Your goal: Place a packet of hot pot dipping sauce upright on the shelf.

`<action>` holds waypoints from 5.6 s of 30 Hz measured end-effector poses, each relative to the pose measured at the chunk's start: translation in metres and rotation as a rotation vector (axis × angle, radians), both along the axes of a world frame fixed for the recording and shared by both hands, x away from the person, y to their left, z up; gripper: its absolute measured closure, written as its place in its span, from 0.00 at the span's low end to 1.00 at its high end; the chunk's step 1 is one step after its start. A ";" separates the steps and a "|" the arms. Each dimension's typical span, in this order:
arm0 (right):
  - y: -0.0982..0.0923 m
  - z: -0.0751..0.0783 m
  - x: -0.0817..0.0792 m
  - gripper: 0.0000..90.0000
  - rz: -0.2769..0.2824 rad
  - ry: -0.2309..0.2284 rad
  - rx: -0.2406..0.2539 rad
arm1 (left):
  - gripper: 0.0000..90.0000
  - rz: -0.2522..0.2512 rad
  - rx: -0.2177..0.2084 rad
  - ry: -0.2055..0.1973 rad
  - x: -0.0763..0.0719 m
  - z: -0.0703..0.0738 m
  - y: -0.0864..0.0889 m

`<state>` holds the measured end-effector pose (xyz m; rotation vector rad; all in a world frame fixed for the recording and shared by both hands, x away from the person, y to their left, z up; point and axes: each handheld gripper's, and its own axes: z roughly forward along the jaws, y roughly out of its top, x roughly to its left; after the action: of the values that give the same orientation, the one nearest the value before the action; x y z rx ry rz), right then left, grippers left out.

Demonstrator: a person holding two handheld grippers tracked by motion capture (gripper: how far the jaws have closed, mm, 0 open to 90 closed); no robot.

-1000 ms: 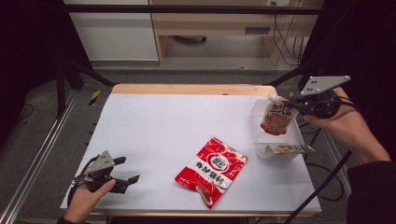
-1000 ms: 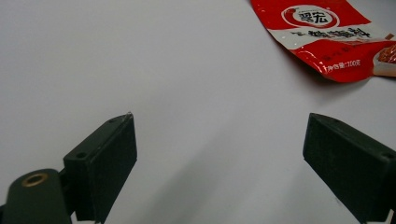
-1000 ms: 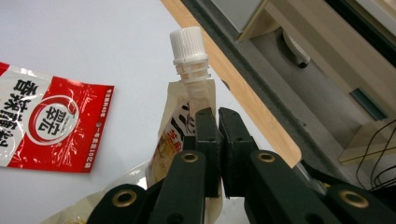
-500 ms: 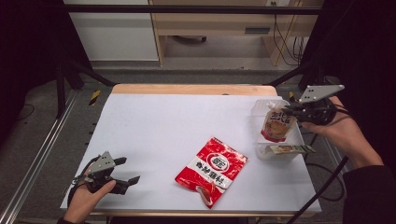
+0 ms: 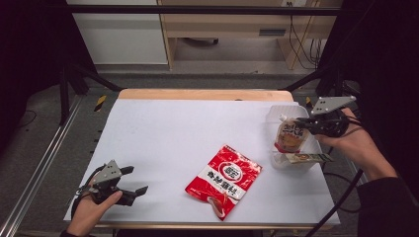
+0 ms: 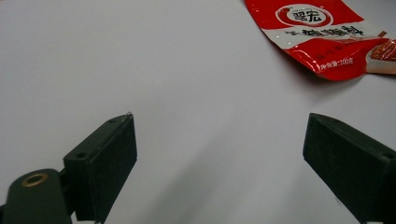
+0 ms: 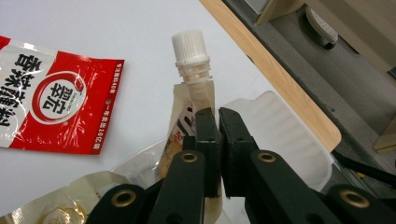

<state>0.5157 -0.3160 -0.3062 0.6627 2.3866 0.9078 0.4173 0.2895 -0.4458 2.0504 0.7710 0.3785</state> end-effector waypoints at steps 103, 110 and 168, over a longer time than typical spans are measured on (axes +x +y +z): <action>0.126 -0.170 -0.068 0.11 -0.353 0.150 0.176 | 0.09 -0.006 0.092 -0.021 -0.006 0.000 0.000; 0.126 -0.174 -0.064 0.11 -0.361 0.165 0.166 | 0.09 -0.015 0.097 -0.020 -0.006 0.000 -0.002; 0.157 -0.139 -0.077 1.00 -0.260 -0.024 0.177 | 0.09 -0.040 0.123 -0.014 -0.007 -0.003 -0.011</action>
<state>0.4388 -0.1593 -0.4451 0.9979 2.1508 1.0122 0.4106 0.2789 -0.4492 2.1722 0.7129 0.4268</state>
